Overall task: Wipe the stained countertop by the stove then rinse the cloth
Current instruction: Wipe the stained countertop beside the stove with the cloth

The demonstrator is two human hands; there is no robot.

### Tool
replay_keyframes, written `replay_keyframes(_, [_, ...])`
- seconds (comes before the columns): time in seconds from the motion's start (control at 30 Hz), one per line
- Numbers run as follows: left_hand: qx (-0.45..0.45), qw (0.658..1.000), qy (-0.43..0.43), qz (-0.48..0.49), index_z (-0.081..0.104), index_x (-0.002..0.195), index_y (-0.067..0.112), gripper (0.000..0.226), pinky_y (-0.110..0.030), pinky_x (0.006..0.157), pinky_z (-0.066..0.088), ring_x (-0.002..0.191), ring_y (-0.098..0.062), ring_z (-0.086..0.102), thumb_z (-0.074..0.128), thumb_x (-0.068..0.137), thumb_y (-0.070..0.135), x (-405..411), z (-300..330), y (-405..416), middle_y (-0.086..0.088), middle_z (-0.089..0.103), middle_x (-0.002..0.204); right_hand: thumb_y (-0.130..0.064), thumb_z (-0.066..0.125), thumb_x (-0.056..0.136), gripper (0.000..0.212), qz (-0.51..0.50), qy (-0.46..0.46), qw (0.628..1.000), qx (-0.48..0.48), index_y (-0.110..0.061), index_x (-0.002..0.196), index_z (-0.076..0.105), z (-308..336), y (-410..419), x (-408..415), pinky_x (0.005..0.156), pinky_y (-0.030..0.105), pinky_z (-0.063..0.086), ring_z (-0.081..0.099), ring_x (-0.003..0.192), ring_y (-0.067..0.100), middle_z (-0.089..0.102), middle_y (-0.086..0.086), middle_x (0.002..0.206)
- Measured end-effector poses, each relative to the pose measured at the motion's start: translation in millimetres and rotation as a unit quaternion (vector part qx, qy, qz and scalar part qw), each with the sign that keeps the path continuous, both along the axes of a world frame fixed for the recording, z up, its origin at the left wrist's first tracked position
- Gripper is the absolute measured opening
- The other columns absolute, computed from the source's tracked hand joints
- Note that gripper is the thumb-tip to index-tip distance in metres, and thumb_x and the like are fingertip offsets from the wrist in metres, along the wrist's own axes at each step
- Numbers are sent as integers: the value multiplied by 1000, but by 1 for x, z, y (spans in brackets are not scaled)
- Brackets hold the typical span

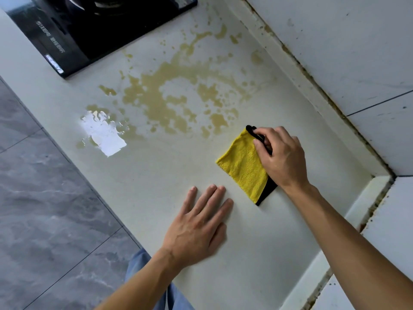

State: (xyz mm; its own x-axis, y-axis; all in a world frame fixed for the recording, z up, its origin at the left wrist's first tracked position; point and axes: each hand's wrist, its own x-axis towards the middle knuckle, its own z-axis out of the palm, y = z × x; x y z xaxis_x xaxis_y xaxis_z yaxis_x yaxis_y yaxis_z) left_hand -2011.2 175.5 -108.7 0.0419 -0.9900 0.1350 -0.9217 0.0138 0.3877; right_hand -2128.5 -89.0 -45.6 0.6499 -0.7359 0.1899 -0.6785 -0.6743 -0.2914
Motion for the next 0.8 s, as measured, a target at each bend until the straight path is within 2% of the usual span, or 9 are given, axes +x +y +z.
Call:
replay_keyframes(0.1, [0, 1000, -1, 1, 48, 158, 20, 56, -63, 126, 27, 162, -28, 26, 50, 106, 41, 0, 1, 0, -10, 33, 172, -31, 57, 107, 17, 18, -8, 999, 30, -25, 122, 61, 2, 8, -1, 68, 32, 46, 61, 90, 17, 61, -5, 107])
replay_keyframes(0.23, [-5, 1000, 3, 5, 51, 155, 20, 54, -62, 125, 28, 161, -28, 29, 53, 104, 39, 0, 2, 0, -10, 36, 171, -38, 42, 111, 21, -14, 6, 999, 33, -19, 114, 51, 14, 13, 9, 59, 36, 41, 62, 82, 29, 66, 2, 88])
replay_keyframes(0.3, [-6, 1000, 7, 6, 52, 154, 20, 54, -62, 125, 28, 160, -28, 31, 54, 104, 39, 0, 2, 0, -9, 38, 170, -35, 41, 112, 20, -6, -18, 998, 53, -16, 112, 51, 27, 14, 16, 57, 37, 42, 60, 72, 26, 57, -9, 76])
replay_keyframes(0.37, [-7, 1000, 8, 6, 53, 154, 20, 54, -62, 126, 27, 160, -28, 31, 54, 104, 39, -1, 2, 0, -9, 38, 170, -31, 43, 113, 19, 6, -48, 995, 91, -14, 112, 51, 40, 16, 23, 57, 34, 38, 50, 60, 12, 47, -11, 66])
replay_keyframes(0.47, [-8, 1000, 8, 4, 53, 154, 21, 54, -61, 126, 27, 161, -28, 30, 53, 104, 39, 0, 1, 0, -9, 37, 170, -30, 46, 113, 17, 19, -82, 989, 120, -14, 110, 51, 66, 21, 35, 54, 16, 29, 49, 55, 5, 49, -6, 63])
replay_keyframes(0.6, [-4, 1000, 4, 2, 51, 156, 22, 55, -61, 127, 26, 161, -28, 28, 53, 104, 40, 0, 2, 0, -9, 36, 171, -32, 50, 112, 14, 9, -157, 977, 146, -19, 108, 52, 106, 27, 52, 50, 15, 26, 46, 48, 7, 55, -13, 62])
replay_keyframes(0.7, [-6, 1000, 7, 3, 52, 155, 21, 55, -61, 126, 27, 160, -28, 30, 55, 103, 39, 0, 3, 0, -9, 37, 170, -34, 52, 110, 8, -12, -270, 938, 216, -32, 102, 53, 140, 24, 62, 52, 24, 38, 45, 56, 2, 58, -16, 64])
replay_keyframes(0.8, [-11, 1000, 8, 7, 55, 153, 21, 54, -61, 125, 30, 159, -28, 32, 56, 102, 39, 0, 4, -1, -8, 39, 169, -27, 54, 107, 9, -39, -413, 869, 268, -26, 99, 57, 170, 11, 62, 75, 31, 47, 52, 81, 12, 58, -12, 83])
